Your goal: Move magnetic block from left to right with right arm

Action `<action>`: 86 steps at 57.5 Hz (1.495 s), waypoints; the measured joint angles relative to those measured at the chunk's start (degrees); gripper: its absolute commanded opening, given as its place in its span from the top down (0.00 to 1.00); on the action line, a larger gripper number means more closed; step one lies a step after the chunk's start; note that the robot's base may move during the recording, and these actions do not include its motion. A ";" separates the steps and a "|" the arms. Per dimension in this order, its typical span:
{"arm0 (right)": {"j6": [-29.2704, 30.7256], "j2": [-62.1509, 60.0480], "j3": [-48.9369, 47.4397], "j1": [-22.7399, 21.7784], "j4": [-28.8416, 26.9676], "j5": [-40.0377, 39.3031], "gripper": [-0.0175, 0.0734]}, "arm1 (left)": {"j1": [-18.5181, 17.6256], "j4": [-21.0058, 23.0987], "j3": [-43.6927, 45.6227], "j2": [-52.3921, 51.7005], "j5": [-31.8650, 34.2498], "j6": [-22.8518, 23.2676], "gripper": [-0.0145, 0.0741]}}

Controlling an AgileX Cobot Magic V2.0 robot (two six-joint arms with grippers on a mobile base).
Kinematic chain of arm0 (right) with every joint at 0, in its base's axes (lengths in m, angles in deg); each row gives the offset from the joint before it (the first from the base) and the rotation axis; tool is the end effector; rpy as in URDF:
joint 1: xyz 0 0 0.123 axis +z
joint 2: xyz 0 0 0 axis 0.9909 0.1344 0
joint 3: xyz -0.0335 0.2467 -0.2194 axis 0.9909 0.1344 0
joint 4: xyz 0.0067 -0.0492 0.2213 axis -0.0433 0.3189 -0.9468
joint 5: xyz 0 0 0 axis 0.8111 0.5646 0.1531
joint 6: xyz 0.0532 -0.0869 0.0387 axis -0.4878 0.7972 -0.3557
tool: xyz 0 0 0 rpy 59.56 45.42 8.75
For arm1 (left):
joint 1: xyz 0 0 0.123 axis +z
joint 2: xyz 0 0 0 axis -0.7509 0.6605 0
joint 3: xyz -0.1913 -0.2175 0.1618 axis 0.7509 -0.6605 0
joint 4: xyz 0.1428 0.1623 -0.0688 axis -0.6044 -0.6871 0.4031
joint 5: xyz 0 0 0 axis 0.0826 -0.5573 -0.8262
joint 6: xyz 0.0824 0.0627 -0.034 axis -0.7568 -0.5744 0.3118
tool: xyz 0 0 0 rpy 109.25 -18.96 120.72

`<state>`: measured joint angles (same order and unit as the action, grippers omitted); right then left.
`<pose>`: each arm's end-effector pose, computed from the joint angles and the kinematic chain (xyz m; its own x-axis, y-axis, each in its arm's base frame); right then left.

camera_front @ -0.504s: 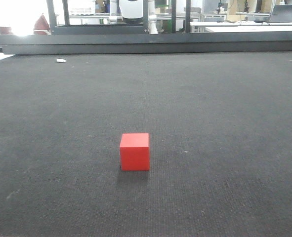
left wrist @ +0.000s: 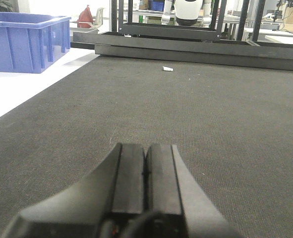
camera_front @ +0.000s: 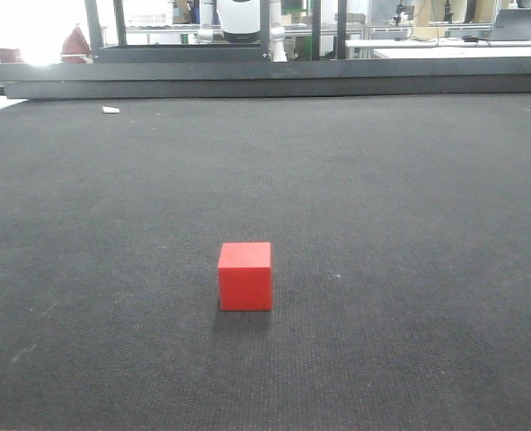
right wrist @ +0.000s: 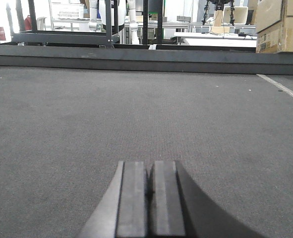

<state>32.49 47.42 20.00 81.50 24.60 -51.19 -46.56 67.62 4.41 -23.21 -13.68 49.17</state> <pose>0.0023 0.0001 0.2021 0.0482 0.0385 -0.9981 0.0105 0.9992 0.0390 0.0024 -0.0001 0.2010 0.0408 -0.0451 -0.9981 -0.0334 0.9984 -0.0465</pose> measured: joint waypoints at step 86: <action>-8.27 56.18 -39.10 18.65 0.49 25.01 0.74 | 0.00 0.00 0.00 0.00 0.00 0.00 0.98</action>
<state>24.22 103.61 -19.10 100.16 25.09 -26.18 -46.56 67.62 4.41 -23.21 -13.68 49.17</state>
